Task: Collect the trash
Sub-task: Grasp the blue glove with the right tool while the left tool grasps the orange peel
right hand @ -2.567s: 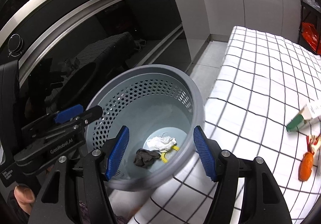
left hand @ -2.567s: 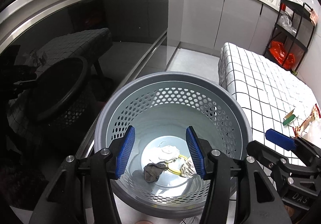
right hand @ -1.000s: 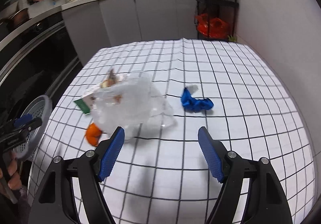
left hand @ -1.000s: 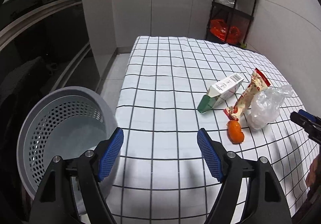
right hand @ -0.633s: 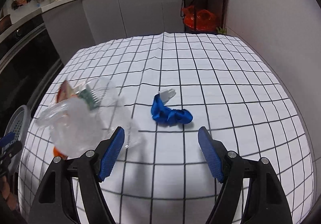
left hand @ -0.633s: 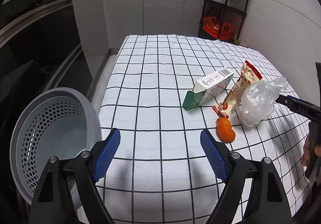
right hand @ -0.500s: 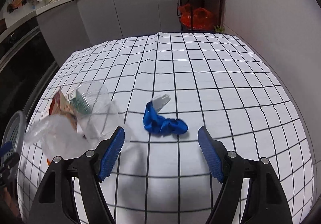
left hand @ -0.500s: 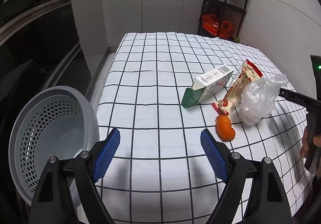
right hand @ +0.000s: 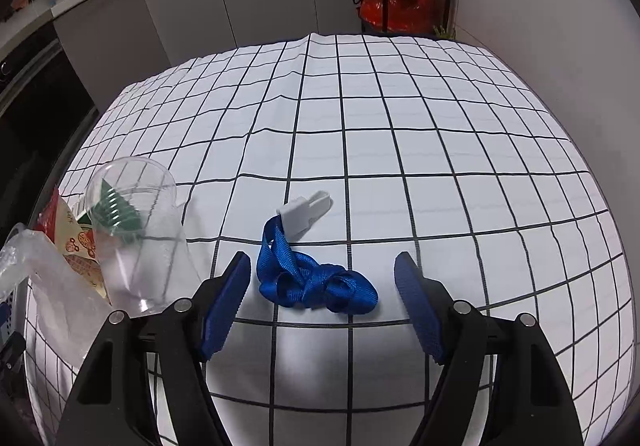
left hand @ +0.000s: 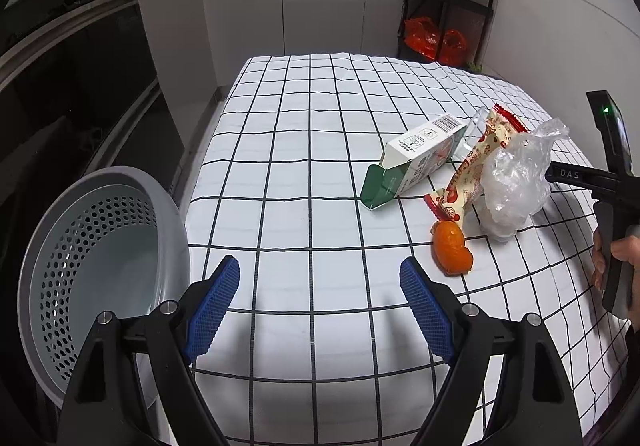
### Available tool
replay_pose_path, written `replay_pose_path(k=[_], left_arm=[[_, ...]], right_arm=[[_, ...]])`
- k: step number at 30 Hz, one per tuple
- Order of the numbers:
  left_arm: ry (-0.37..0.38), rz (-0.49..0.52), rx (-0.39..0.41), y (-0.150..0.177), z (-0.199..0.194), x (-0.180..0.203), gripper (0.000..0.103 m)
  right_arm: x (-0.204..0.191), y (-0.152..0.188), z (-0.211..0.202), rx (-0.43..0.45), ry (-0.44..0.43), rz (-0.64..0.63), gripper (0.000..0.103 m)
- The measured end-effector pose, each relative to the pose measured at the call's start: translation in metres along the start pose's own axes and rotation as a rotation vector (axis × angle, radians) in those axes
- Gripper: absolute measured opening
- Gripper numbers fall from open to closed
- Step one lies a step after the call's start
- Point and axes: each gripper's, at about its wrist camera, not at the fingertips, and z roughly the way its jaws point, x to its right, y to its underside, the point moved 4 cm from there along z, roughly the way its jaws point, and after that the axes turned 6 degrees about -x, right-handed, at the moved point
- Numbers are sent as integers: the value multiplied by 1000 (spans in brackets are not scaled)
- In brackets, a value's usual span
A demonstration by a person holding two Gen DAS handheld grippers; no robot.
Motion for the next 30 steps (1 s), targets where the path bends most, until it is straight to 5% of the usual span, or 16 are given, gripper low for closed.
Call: replay_pose_path(k=[11,30], left_arm=[[15,3,5,-2,-6,12,83],[69,17,-42,-4,28,60,88]], right_arm=[[-7,6,-8,9,1,-39,25],[1,46,-94,99,-124,93,23]])
